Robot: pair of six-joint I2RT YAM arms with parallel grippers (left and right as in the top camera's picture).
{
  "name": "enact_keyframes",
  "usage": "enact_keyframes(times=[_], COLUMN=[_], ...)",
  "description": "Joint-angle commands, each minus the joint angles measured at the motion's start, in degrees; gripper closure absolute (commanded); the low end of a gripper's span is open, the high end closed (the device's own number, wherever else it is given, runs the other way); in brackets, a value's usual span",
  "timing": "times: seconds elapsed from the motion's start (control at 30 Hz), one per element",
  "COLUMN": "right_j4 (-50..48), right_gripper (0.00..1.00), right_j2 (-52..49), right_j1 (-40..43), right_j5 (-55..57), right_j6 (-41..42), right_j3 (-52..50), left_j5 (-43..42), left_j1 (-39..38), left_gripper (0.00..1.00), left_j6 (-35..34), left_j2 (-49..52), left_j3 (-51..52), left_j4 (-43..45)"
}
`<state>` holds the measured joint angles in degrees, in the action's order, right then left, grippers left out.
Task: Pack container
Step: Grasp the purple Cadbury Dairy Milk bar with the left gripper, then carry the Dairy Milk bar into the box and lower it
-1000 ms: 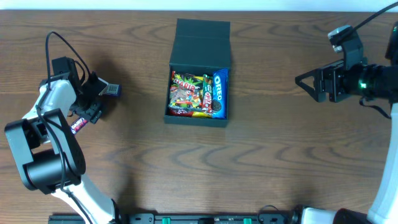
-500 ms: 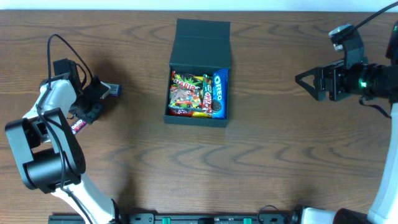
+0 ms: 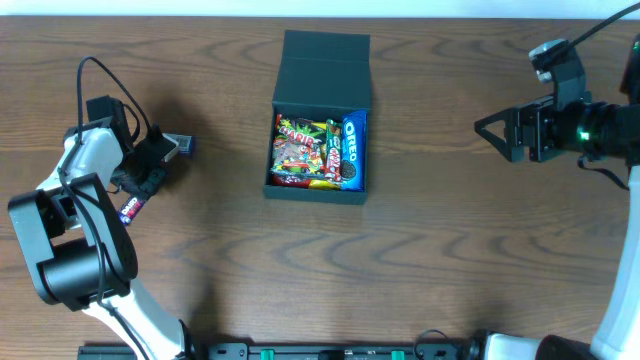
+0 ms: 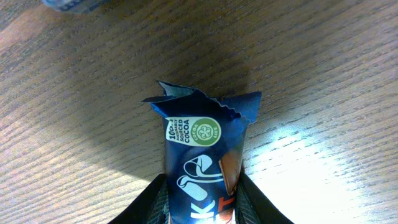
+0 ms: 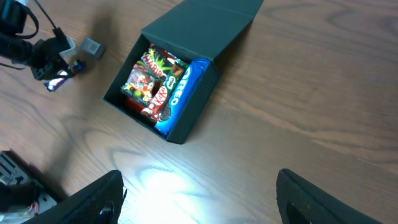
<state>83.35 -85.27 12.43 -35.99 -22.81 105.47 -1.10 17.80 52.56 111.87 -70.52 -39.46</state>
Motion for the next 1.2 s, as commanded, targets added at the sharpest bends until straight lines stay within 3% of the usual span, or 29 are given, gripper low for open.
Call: enact_keyframes(times=[0.0, 0.17, 0.4, 0.5, 0.63, 0.8, 0.93, 1.17], right_j4=[0.0, -0.4, -1.1, -1.5, -2.1, -3.1, -4.1, -4.9], right_gripper=[0.21, 0.20, 0.19, 0.19, 0.18, 0.19, 0.20, 0.21], right_j2=[-0.4, -0.4, -0.4, -0.4, -0.4, -0.4, -0.4, -0.4], right_j1=[-0.5, -0.5, -0.5, -0.5, -0.5, -0.5, -0.5, -0.4], right_j5=[0.0, 0.0, 0.0, 0.0, 0.0, -0.1, -0.1, 0.0], right_j6=[0.7, 0.7, 0.7, 0.7, 0.7, 0.7, 0.7, 0.3], right_j3=[0.1, 0.1, 0.1, 0.1, 0.1, 0.1, 0.1, 0.1], left_j5=[0.2, 0.2, 0.8, 3.2, 2.6, -12.9, -12.9, -8.0], left_j1=[0.3, 0.3, 0.2, 0.2, 0.0, -2.3, -10.2, -32.3], left_gripper=[0.71, 0.85, 0.86, 0.94, 0.94, 0.94, 0.94, 0.94], left_j6=[0.2, -1.0, -12.6, -22.9, -42.7, -57.0, -64.0, -70.4], left_j2=[2.2, 2.2, 2.2, 1.9, 1.2, 0.8, 0.8, 1.8], left_j3=[0.3, 0.3, -1.9, -5.3, -14.2, -29.0, -36.7, -38.2], left_j4=[-0.3, 0.0, 0.7, -0.3, -7.0, -17.9, -21.5, -16.9])
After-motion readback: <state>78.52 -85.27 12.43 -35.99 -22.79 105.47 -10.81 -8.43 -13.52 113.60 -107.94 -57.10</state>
